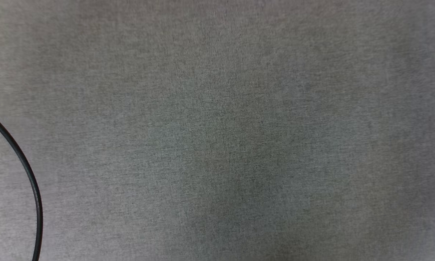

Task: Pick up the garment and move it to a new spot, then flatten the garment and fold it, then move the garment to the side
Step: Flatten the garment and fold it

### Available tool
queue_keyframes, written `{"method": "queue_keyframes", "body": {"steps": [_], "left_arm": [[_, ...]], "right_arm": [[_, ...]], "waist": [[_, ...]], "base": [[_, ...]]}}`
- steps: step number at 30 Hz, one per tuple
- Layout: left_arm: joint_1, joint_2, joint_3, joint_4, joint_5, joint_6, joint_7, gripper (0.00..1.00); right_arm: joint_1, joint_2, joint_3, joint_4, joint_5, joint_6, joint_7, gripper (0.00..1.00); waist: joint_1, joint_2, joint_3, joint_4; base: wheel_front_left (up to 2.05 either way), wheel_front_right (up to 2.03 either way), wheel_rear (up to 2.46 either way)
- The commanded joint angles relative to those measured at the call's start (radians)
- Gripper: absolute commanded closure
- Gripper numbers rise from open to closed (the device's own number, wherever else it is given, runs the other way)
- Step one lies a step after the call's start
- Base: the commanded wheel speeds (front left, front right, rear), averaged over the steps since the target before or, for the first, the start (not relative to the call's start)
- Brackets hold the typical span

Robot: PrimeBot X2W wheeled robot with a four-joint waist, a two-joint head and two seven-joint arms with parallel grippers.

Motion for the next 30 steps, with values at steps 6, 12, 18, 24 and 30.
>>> {"method": "queue_keyframes", "body": {"steps": [6,12,18,24,30], "left_arm": [[0.031,-0.016,-0.014,0.113,-0.05,-0.011,-0.058,1.0],[0.138,-0.04,-0.038,0.161,-0.11,-0.016,-0.092,1.0],[0.388,-0.047,-0.145,0.114,-0.238,-0.017,-0.117,1.0],[0.691,-0.031,-0.17,0.054,-0.33,-0.017,-0.136,1.0],[0.973,-0.034,-0.142,-0.022,-0.344,0.007,-0.142,1.0]], "right_arm": [[-0.022,0.004,0.076,0.116,0.028,0.0,-0.07,1.0],[0.07,0.0,0.139,0.176,0.073,0.0,-0.11,1.0],[0.301,-0.018,0.226,0.203,0.145,0.0,-0.175,1.0],[0.578,-0.048,0.292,0.193,0.21,-0.001,-0.228,1.0],[0.806,-0.087,0.342,0.145,0.259,-0.001,-0.267,1.0]], "waist": [[-0.0002,0.0,0.091,0.013],[-0.0002,0.0,0.062,0.028],[-0.0002,0.0,-0.036,0.047],[-0.0002,0.0,-0.156,0.055],[-0.0002,0.0,-0.27,0.064]], "base": [[0.0,0.0,0.0],[0.0,0.0,0.0],[0.0,0.0,0.0],[0.0,0.0,0.0],[0.0,0.0,0.0]]}}
